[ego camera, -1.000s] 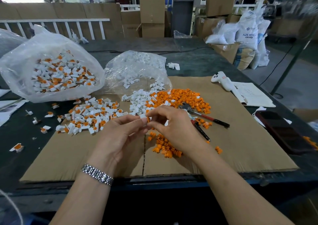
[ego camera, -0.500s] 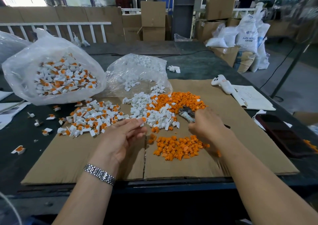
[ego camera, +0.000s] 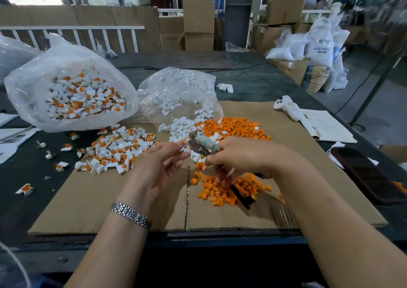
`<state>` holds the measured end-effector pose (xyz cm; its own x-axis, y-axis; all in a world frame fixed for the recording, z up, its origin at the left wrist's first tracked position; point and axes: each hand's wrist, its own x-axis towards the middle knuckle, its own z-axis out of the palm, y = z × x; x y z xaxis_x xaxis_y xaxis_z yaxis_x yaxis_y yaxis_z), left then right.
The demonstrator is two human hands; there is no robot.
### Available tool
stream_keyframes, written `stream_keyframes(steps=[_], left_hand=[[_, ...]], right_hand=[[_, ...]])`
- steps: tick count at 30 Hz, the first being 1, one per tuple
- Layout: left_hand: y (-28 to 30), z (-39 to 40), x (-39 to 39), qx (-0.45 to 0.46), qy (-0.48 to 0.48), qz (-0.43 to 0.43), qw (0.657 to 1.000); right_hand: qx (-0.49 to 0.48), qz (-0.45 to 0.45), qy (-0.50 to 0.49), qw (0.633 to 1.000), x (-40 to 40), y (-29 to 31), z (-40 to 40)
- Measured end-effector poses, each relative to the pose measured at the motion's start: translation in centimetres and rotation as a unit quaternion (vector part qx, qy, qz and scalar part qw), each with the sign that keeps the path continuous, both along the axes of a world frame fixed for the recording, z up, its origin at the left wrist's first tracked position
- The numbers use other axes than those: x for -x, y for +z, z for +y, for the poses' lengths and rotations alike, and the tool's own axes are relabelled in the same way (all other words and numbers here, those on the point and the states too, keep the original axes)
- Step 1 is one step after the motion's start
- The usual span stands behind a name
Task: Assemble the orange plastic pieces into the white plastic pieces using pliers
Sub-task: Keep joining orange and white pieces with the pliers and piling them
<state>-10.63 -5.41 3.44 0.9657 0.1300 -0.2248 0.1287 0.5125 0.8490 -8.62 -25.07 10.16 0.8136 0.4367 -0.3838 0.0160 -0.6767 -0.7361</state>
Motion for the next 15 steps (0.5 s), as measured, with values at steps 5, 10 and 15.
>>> stream_keyframes(steps=[5, 10, 15], left_hand=[[0.3, 0.1, 0.1, -0.023, 0.009, -0.019, 1.000], [0.1, 0.0, 0.2, -0.047, 0.023, -0.014, 0.999], [-0.1, -0.1, 0.2, -0.036, 0.021, -0.005, 0.999]], right_hand=[[0.019, -0.017, 0.024, 0.999, 0.7, 0.0, 0.9], [0.037, -0.060, 0.032, 0.997, 1.4, -0.6, 1.3], [0.050, -0.110, 0.029, 0.992, 2.0, -1.3, 2.0]])
